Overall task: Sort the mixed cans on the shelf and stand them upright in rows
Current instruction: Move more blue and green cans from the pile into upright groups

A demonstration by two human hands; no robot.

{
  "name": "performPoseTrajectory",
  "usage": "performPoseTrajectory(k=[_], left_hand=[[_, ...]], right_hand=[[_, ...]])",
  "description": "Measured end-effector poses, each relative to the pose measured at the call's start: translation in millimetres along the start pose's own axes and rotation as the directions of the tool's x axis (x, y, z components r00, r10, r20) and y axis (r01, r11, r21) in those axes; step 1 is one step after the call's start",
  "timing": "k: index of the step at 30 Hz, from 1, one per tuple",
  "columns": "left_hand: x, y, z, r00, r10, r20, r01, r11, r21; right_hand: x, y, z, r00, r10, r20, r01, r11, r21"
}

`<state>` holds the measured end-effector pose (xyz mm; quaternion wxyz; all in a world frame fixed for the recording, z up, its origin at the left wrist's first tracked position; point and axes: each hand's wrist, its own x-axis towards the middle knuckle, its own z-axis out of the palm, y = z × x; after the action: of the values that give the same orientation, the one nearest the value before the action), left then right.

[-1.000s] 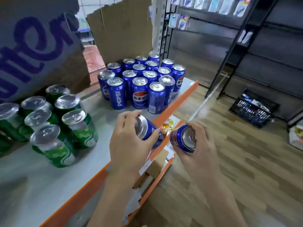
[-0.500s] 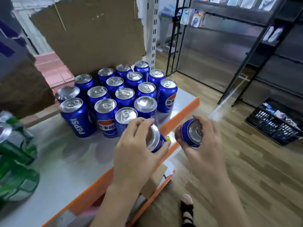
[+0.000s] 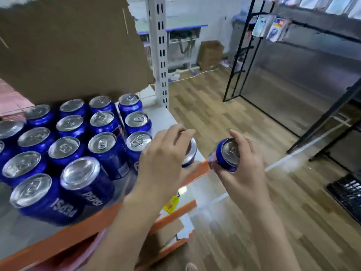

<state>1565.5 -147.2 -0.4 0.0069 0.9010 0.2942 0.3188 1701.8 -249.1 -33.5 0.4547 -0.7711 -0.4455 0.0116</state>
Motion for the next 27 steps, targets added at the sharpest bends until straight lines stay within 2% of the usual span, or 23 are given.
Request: performPoseTrajectory(k=[3, 8, 13, 16, 22, 27], left_hand=[[23.4, -11.3, 11.6, 0.992, 0.005, 0.126, -0.018, 0.995, 0.101], [33.2, -21.6, 32.7, 0.949, -0.156, 0.274, 0.093, 0.969, 0.23], [45.4, -22.8, 37.5, 0.9, -0.265, 0.346, 0.151, 0.935, 0.322], [42.5, -22.5, 32.8, 0.883, -0.334, 0.33, 0.202, 0.905, 0.375], [21.2, -31.2, 19.2, 0.88, -0.43, 0.201, 0.322, 0.853, 0.411], [9.0, -42.2, 4.2, 0.795, -0.562, 0.229, 0.397, 0.766, 0.506]], right_hand=[[22.8, 16.6, 1.9, 0.998, -0.021, 0.062, 0.018, 0.999, 0.04], [54.1, 18.6, 17.8, 0.982, -0.112, 0.155, 0.097, 0.99, 0.104], [95.3, 7.5, 40.4, 0.953, -0.194, 0.232, 0.15, 0.969, 0.196], [124.5, 1.0, 61.7, 0.932, -0.24, 0.272, 0.185, 0.96, 0.211], [175.9, -25.7, 106.1, 0.87, -0.268, 0.413, 0.193, 0.957, 0.216], [187.5, -45.6, 135.9, 0.81, -0.265, 0.523, 0.214, 0.964, 0.157]])
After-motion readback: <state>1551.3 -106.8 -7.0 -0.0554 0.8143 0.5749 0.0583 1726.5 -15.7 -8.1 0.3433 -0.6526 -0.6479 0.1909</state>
